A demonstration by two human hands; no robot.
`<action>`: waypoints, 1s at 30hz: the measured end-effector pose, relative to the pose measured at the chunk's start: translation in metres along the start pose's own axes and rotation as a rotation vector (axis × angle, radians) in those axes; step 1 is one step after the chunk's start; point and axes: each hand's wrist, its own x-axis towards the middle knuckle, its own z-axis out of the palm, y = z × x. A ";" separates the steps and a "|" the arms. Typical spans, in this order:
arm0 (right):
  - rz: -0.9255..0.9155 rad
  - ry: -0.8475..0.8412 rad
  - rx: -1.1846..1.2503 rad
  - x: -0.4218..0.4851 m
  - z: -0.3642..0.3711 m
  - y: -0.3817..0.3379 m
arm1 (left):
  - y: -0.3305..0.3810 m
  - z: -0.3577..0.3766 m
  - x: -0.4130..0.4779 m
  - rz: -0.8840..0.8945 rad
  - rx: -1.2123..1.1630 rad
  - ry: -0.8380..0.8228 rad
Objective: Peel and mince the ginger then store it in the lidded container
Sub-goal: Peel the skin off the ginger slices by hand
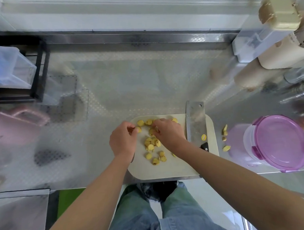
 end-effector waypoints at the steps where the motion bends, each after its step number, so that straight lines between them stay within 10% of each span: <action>1: -0.012 -0.003 -0.012 0.000 0.001 0.000 | -0.001 0.000 0.000 0.020 0.003 -0.009; 15: 0.036 0.092 0.547 -0.007 0.000 0.028 | -0.018 -0.005 -0.018 0.397 0.075 -0.343; 30: -0.143 -0.149 0.210 -0.027 0.011 0.004 | -0.010 -0.004 -0.025 0.287 0.122 -0.273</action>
